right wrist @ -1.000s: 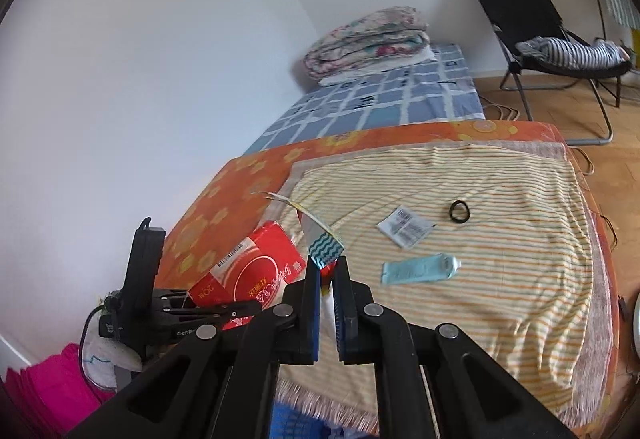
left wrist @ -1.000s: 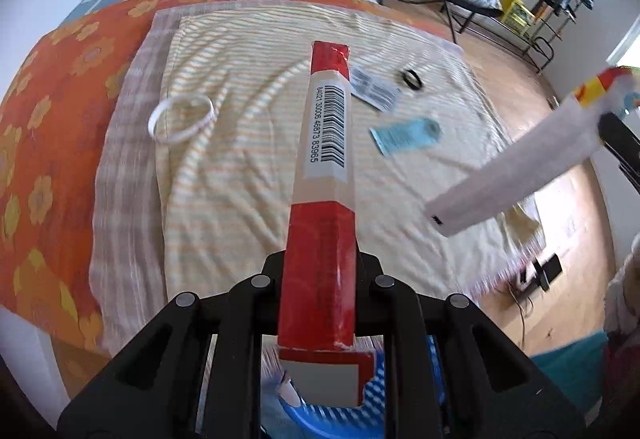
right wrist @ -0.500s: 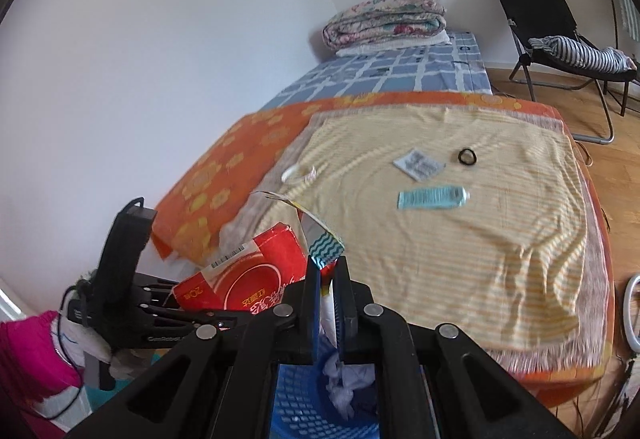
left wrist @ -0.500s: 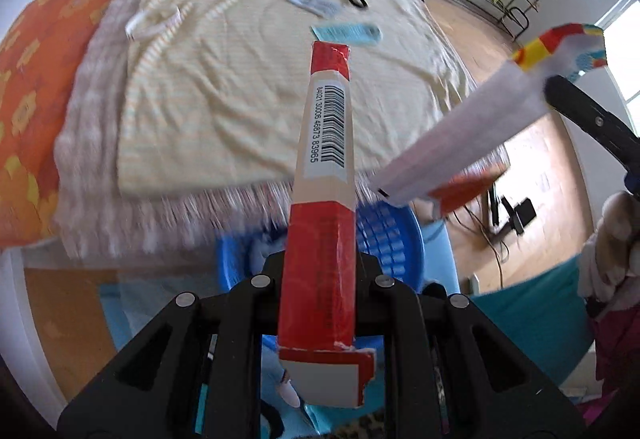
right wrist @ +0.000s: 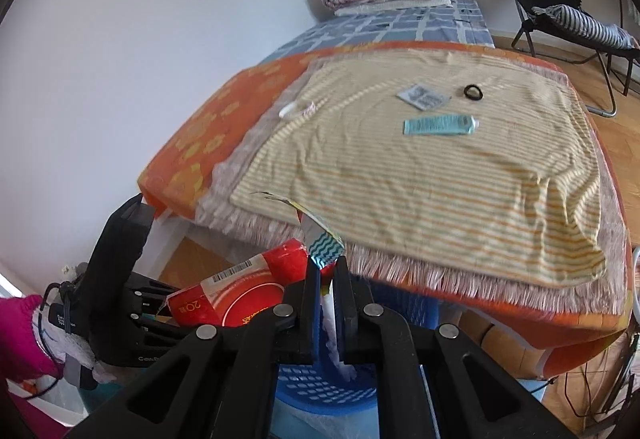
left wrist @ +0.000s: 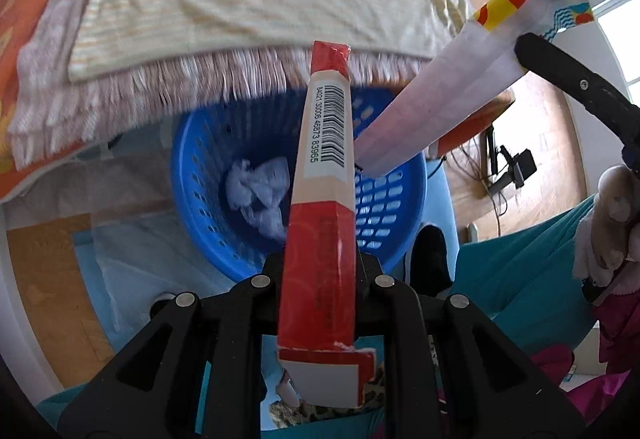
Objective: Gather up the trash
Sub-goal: 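Carry the red box and striped wrapper over the blue basket, then open both grippers to drop the box and wrapper into the basket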
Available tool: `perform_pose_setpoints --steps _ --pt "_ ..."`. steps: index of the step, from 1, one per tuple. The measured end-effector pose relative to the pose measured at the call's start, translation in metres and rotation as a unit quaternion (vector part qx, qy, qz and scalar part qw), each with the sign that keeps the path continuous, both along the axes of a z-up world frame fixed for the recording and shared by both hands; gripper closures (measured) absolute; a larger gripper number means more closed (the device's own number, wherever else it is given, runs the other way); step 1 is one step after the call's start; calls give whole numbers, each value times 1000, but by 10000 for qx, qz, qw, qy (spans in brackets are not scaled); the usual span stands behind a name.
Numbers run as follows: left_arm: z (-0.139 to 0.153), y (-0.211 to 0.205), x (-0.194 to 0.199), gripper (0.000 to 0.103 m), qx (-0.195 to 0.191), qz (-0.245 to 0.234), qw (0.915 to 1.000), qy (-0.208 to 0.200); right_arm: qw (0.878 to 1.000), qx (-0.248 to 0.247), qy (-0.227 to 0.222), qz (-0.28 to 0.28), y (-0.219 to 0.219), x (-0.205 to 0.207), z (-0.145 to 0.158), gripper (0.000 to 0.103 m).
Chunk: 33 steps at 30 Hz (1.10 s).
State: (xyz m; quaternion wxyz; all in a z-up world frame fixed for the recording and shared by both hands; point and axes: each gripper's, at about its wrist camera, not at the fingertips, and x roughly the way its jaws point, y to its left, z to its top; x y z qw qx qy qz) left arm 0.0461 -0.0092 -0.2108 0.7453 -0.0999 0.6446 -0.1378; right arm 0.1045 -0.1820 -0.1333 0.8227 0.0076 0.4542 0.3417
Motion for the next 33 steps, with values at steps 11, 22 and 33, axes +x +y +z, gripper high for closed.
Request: perform_pose_setpoints --steps 11,22,33 --pt "-30 -6 -1 87 27 62 9990 438 9994 -268 226 -1 3 -6 -25 99" --pt "-37 -5 5 85 75 166 9986 488 9982 -373 460 -71 3 -4 -36 81" --pt "-35 1 7 82 83 263 9988 409 9971 -524 536 -139 6 -1 -41 43"
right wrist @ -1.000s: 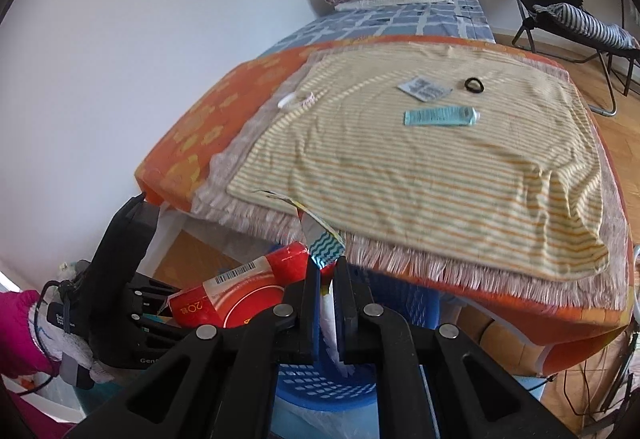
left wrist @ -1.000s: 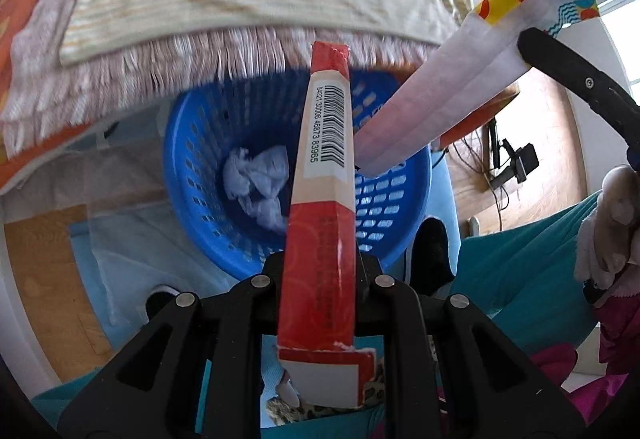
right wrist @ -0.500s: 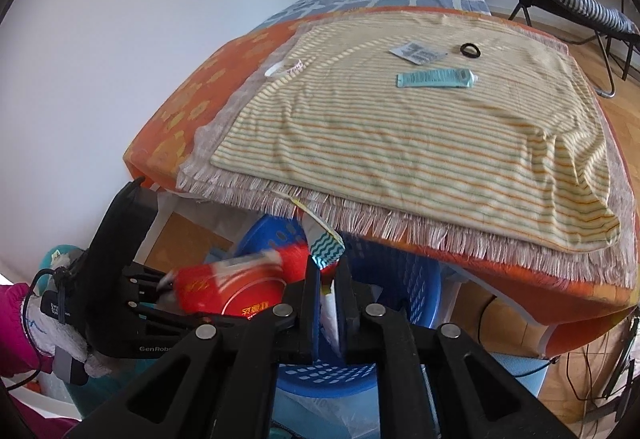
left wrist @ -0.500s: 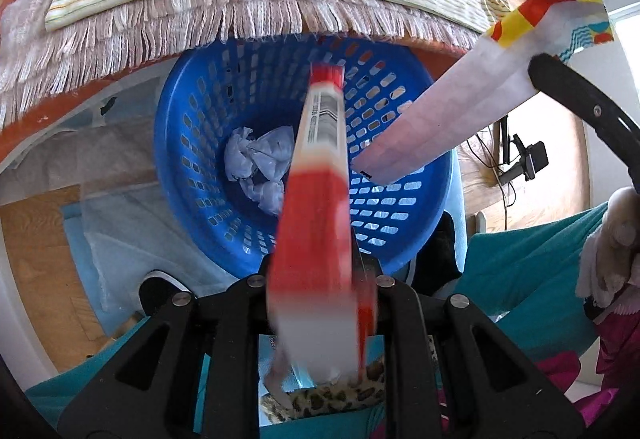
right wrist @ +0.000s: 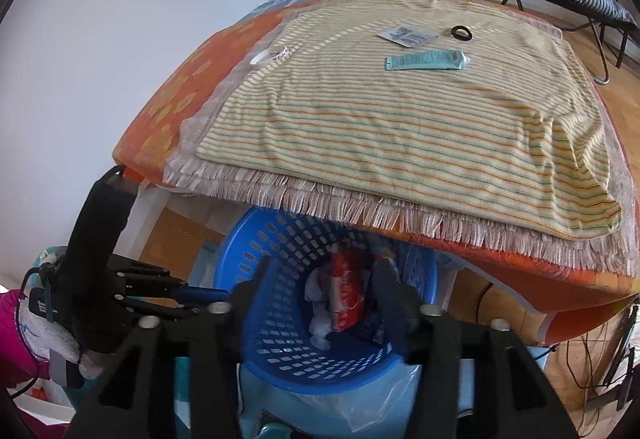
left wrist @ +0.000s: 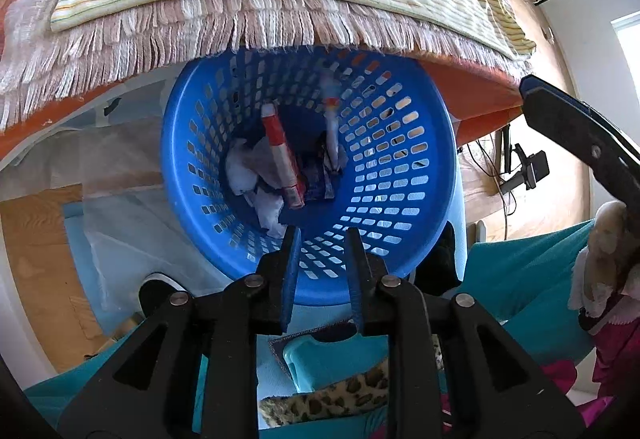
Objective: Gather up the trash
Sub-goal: 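Open both grippers to drop the box and wrapper into the basket, then move both grippers back over the cloth toward the remaining items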
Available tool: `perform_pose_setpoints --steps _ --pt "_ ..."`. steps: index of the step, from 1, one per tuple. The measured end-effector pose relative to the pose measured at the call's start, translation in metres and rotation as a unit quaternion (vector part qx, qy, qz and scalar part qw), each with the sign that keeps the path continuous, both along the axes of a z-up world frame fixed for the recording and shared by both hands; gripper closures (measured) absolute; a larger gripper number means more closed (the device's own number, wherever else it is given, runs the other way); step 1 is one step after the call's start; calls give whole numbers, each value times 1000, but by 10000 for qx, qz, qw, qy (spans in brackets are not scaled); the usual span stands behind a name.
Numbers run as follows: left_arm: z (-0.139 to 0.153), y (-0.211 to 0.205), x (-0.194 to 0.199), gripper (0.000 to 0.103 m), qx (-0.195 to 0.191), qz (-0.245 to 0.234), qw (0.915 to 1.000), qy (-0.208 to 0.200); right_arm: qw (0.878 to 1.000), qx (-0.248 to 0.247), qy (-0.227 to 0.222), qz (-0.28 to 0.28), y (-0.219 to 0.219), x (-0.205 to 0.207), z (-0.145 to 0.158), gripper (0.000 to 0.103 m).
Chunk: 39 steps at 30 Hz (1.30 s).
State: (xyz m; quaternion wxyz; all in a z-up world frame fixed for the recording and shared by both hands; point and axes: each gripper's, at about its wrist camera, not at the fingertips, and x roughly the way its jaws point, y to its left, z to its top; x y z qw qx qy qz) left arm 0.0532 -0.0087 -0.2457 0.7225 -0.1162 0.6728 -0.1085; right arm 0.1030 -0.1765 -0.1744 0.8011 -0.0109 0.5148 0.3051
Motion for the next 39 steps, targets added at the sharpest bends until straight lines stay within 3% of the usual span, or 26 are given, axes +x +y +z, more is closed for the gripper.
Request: perform_pose_setpoints --steps 6,8,10,14,32,39 --pt "6 1 1 80 66 27 9999 -124 9999 -95 -41 -116 -2 3 0 24" --pt "8 0 1 62 104 31 9997 -199 9998 -134 -43 -162 -3 4 0 18" --pt "13 0 2 52 156 42 9993 -329 9997 -165 -64 -192 -3 5 1 18" --pt "20 1 7 44 249 50 9985 -481 9990 -300 -106 -299 -4 8 2 12" --pt "68 14 49 44 571 -27 9883 -1417 9957 -577 -256 -680 -9 32 20 2" --pt "86 37 79 44 717 177 9822 -1726 9951 -607 -260 -734 -12 57 34 0"
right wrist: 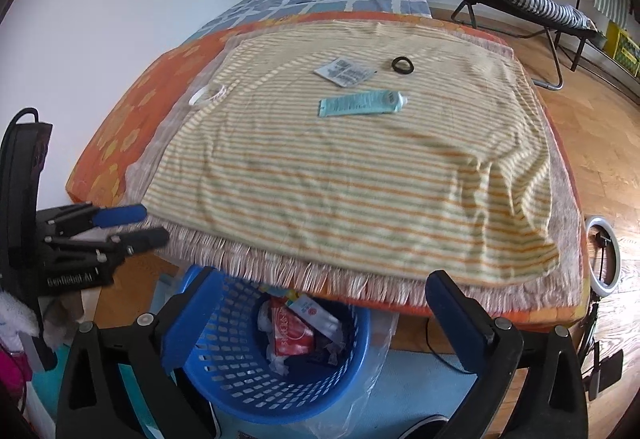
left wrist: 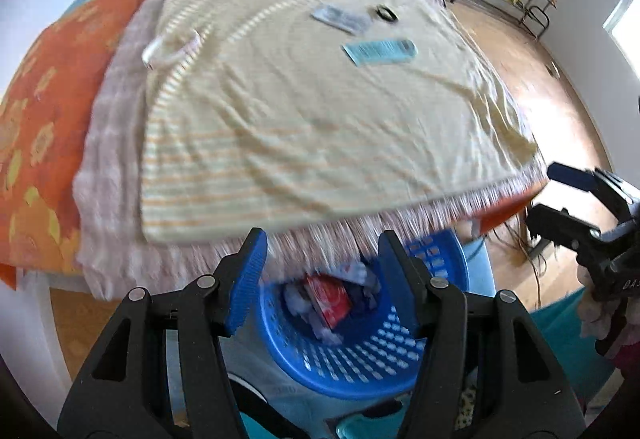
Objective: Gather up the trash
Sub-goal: 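Move both grippers back over the cloth toward the remaining items, then grasp the white plastic ring with the left gripper while the right gripper grasps the light blue tube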
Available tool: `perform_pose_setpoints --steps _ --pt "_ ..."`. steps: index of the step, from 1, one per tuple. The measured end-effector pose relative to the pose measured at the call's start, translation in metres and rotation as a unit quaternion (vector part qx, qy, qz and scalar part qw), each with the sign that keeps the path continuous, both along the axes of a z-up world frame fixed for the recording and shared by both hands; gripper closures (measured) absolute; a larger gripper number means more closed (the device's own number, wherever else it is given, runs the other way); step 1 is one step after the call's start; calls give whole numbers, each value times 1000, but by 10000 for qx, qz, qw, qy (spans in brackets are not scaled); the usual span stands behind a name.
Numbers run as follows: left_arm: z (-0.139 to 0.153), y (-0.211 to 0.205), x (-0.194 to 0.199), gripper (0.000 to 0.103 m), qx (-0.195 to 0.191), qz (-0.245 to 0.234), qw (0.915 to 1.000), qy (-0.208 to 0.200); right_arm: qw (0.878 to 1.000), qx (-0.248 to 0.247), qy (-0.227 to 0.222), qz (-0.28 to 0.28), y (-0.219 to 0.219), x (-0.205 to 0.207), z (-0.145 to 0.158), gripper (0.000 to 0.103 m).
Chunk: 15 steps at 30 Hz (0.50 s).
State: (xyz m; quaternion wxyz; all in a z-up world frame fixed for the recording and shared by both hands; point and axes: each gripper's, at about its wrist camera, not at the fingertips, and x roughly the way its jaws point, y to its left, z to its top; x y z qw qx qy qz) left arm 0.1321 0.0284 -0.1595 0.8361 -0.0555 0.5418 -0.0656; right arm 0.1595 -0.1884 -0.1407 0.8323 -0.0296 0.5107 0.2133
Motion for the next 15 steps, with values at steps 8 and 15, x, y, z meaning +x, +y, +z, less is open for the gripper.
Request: perform_pose_setpoints --steps 8,15 --pt "12 37 42 44 188 419 9985 -309 9993 172 -128 -298 -8 44 15 0" --pt "2 79 76 47 153 959 9943 -438 9965 166 -633 -524 -7 82 23 0"
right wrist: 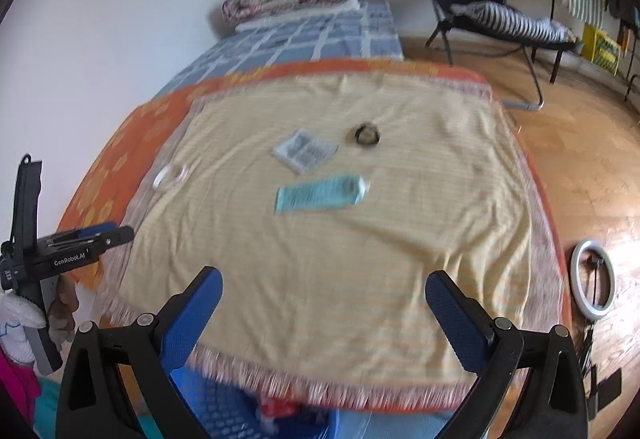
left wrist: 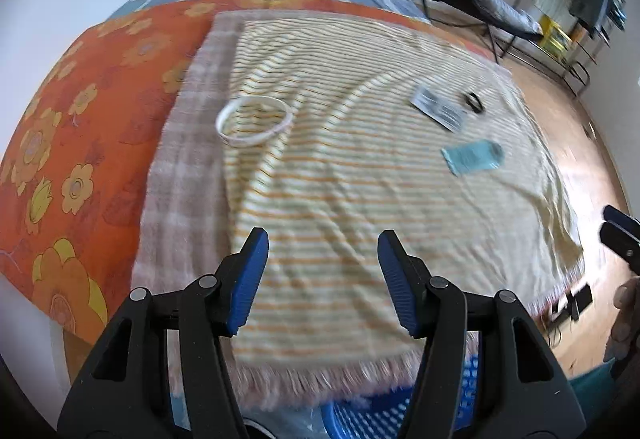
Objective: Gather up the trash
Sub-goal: 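Grasp the white plastic ring with the left gripper while the right gripper grasps the light blue tube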
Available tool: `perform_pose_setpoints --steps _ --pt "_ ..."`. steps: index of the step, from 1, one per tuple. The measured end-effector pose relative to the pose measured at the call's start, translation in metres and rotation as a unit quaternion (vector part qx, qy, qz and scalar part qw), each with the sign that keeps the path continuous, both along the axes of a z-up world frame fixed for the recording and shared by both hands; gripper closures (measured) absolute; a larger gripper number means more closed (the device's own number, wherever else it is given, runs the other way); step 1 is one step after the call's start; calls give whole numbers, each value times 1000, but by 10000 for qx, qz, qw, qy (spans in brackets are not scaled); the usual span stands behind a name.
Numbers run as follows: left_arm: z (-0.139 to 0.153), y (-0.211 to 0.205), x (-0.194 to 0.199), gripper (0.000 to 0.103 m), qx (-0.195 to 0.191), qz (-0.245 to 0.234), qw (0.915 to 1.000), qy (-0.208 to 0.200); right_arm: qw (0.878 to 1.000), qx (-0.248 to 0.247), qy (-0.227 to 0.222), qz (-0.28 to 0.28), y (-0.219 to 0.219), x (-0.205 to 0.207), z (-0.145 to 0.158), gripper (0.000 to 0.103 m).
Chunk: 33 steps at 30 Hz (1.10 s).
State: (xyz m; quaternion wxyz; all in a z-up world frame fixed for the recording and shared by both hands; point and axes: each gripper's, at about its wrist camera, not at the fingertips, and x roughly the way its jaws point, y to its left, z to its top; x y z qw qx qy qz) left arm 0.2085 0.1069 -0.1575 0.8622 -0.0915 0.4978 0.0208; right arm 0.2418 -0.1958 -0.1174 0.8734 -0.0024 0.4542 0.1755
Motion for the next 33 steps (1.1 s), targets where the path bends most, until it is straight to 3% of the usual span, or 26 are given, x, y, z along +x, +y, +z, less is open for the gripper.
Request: perform_pose_setpoints --steps 6,13,15,17,24,26,33 --pt "-13 19 31 49 44 93 9999 56 9993 -184 -330 -13 9 28 0 0" --pt "-17 32 58 49 223 -31 9997 122 9997 -174 -140 -3 13 56 -19 2" --pt "-19 34 66 51 284 -63 9995 156 9997 -235 -71 -11 14 62 -27 5" --pt "-22 35 75 63 408 -159 9988 235 9995 -323 32 -12 15 70 -35 9" --pt "-36 26 101 66 818 -489 9946 401 9988 -131 449 -168 6 96 -59 15" --pt "-43 24 108 71 874 -521 9936 484 9982 -48 565 -177 5 102 -65 22" --pt "-56 26 126 71 895 -438 9935 543 9976 -139 680 -85 17 118 -83 36"
